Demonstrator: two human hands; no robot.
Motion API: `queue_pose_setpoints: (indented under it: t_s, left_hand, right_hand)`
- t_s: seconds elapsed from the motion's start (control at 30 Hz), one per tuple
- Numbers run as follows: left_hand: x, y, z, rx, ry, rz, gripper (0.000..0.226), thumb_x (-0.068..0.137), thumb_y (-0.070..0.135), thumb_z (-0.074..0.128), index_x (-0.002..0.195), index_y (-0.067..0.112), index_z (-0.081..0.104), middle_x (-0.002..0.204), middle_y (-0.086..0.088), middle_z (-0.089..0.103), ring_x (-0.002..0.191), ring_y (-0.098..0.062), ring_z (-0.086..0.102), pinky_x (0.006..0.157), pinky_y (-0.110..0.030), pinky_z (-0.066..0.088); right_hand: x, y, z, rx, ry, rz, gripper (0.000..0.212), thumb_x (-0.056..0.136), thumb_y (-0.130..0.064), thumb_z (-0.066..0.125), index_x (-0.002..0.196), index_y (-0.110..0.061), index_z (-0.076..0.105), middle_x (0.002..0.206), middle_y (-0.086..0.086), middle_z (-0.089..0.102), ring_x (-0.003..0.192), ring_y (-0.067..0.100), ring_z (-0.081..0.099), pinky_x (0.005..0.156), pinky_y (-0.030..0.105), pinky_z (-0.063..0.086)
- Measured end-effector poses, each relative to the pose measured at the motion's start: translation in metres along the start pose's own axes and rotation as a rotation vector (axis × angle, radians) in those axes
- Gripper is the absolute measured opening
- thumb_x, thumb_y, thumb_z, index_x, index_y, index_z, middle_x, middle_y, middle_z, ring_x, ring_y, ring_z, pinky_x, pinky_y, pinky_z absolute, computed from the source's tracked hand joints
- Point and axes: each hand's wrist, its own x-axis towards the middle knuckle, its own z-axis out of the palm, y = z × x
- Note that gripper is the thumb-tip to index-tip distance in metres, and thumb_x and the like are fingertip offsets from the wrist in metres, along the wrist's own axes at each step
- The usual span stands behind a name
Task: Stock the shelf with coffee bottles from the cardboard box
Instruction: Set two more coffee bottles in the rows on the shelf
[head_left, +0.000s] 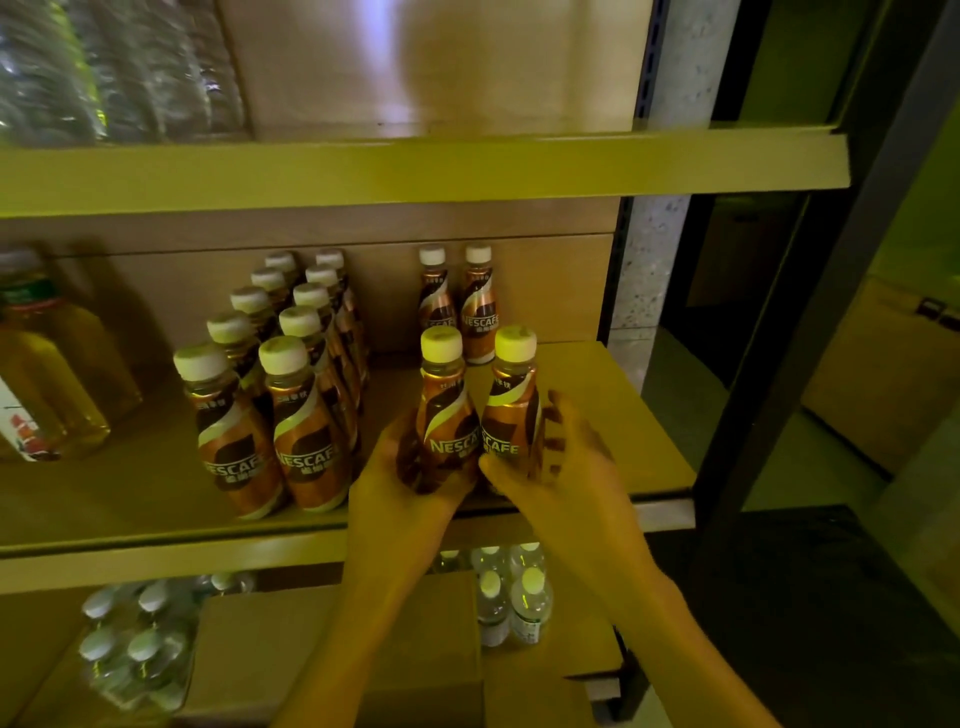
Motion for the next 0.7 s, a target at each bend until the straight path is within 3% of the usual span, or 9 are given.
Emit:
queue_pose_setpoints:
  t_s: [0.07,0.2,0.27,0.33,0.47,0.57,0.7]
  left_hand:
    - [-0.004,-0.001,0.001,0.067,0.024,0.007,0.065,0.074,0.025,0.086,0.13,0.035,0.055,0.11,0.023,0.068,0.098,0.013,0.062,0.075,-0.01,0.047]
    - [-0.004,0.004,0.001,0.167,0.022,0.036,0.055,0.077,0.022,0.084,0.12,0.036,0.053,0.095,0.029,0.06,0.082,0.028,0.054,0.063,0.003,0.042]
    - [-0.003,0.007,0.0,0.21,0.012,0.03,0.052,0.079,0.021,0.083,0.12,0.033,0.052,0.09,0.031,0.056,0.074,0.03,0.051,0.06,0.002,0.041]
    - [0.0,0.007,-0.001,0.247,-0.005,0.018,0.05,0.081,0.02,0.081,0.12,0.031,0.051,0.088,0.031,0.054,0.072,0.024,0.052,0.058,-0.002,0.041]
    - [0.011,0.007,0.001,0.324,-0.028,-0.007,0.05,0.083,0.02,0.078,0.126,0.022,0.052,0.096,0.017,0.06,0.085,-0.002,0.057,0.062,-0.01,0.036]
    - [0.026,0.004,0.006,0.368,-0.035,-0.031,0.049,0.085,0.02,0.076,0.126,0.02,0.051,0.108,0.005,0.066,0.093,-0.014,0.063,0.063,-0.018,0.041]
    - [0.053,0.0,0.014,0.401,-0.038,-0.073,0.045,0.088,0.019,0.073,0.126,0.014,0.05,0.115,-0.002,0.063,0.098,-0.02,0.063,0.059,-0.017,0.04]
  right_hand:
    - [-0.007,0.005,0.011,-0.043,0.068,0.013,0.086,0.073,-0.054,0.078,0.143,-0.031,0.035,0.134,-0.01,0.054,0.12,0.012,0.058,0.09,0.029,0.054]
    - [-0.004,0.01,0.025,-0.107,0.12,-0.015,0.073,0.081,-0.044,0.075,0.142,-0.025,0.04,0.132,-0.003,0.058,0.123,0.018,0.056,0.094,0.032,0.051]
    - [0.001,0.014,0.026,-0.047,0.106,-0.027,0.069,0.083,-0.036,0.076,0.143,-0.027,0.041,0.132,-0.007,0.06,0.124,0.014,0.057,0.098,0.034,0.052]
    - [0.006,0.017,0.024,-0.012,0.055,-0.011,0.069,0.085,-0.029,0.075,0.144,-0.032,0.039,0.131,-0.012,0.06,0.123,0.009,0.056,0.097,0.029,0.051]
    - [0.018,0.017,0.018,0.047,-0.064,0.042,0.063,0.091,-0.012,0.069,0.142,-0.033,0.039,0.115,-0.02,0.057,0.109,0.001,0.054,0.075,0.008,0.039]
    - [0.034,0.018,0.019,0.035,-0.087,0.083,0.057,0.091,-0.007,0.066,0.136,-0.033,0.042,0.109,-0.016,0.057,0.109,0.01,0.058,0.072,0.015,0.044]
    - [0.058,0.013,0.021,-0.035,-0.099,0.096,0.053,0.087,-0.005,0.066,0.13,-0.026,0.044,0.098,-0.013,0.055,0.086,0.006,0.058,0.064,0.02,0.048]
